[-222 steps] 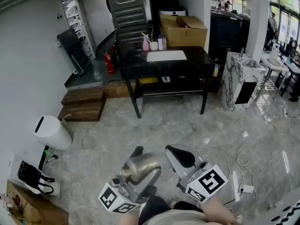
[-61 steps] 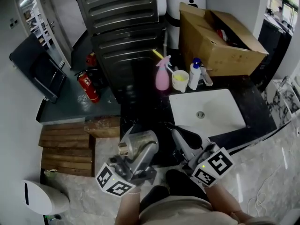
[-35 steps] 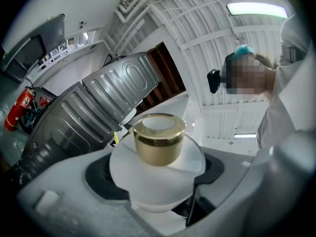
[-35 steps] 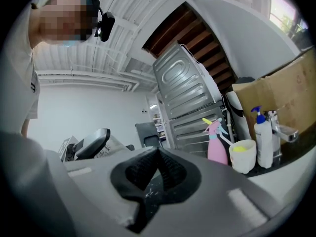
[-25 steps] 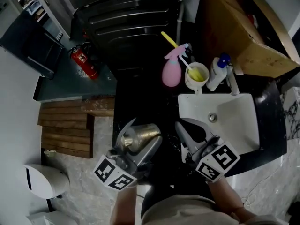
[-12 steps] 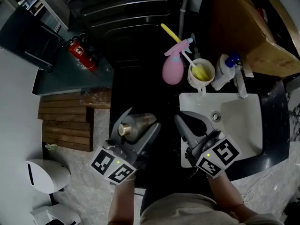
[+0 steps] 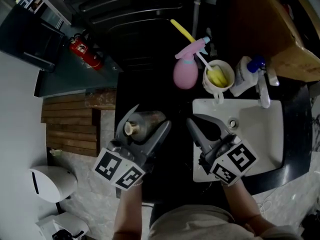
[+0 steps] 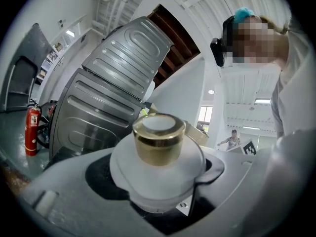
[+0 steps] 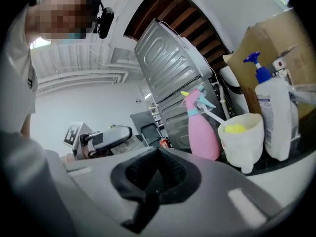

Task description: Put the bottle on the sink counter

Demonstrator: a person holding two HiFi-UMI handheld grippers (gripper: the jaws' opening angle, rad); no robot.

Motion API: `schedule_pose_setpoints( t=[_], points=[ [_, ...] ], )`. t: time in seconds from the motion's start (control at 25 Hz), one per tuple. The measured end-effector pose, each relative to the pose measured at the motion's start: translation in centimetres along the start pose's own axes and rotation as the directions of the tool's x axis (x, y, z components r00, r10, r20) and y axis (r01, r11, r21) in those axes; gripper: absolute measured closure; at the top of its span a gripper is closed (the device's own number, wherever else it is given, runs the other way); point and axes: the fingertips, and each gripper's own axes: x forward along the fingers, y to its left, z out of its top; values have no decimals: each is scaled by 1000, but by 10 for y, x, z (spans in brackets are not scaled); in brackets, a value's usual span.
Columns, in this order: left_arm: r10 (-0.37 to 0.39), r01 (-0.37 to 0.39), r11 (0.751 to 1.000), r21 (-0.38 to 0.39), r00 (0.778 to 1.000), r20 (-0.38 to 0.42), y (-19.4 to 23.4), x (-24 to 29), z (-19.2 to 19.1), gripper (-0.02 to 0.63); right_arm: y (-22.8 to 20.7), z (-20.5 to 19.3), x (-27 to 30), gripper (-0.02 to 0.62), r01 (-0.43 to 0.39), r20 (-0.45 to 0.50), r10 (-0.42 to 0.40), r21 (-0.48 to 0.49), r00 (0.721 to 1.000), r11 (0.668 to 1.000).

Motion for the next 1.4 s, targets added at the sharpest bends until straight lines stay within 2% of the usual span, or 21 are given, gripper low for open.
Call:
schedule_pose_setpoints(
  t=[0.28,0.56,0.8,0.96,1.28,1.4],
  points=[
    [34,-31,998,52,997,-62,14,19,-22,267,-15,-8,9,592,-11,-10,11,22,1000,1000],
    [80,-55,986,155,983,-163,26,31,-48,267,-15,-20,17,592,-34,-29,36,52,999,998],
    [82,-29,973,229,971,-225,31,44,-62,267,-19,-28,19,592,-40,-42,43,77,998,996],
    [76,-14,972,233,962,-261,33,51,-71,267,-23,-29,19,592,-38,-41,42,83,998,996],
    [116,-3,950,313,933,-342,42,60,-90,267,-35,-34,18,592,-19,-50,23,83,999,996],
    [110,11,947,321,927,-357,43,64,-94,267,-34,-36,19,592,-22,-52,27,85,998,996]
  ],
)
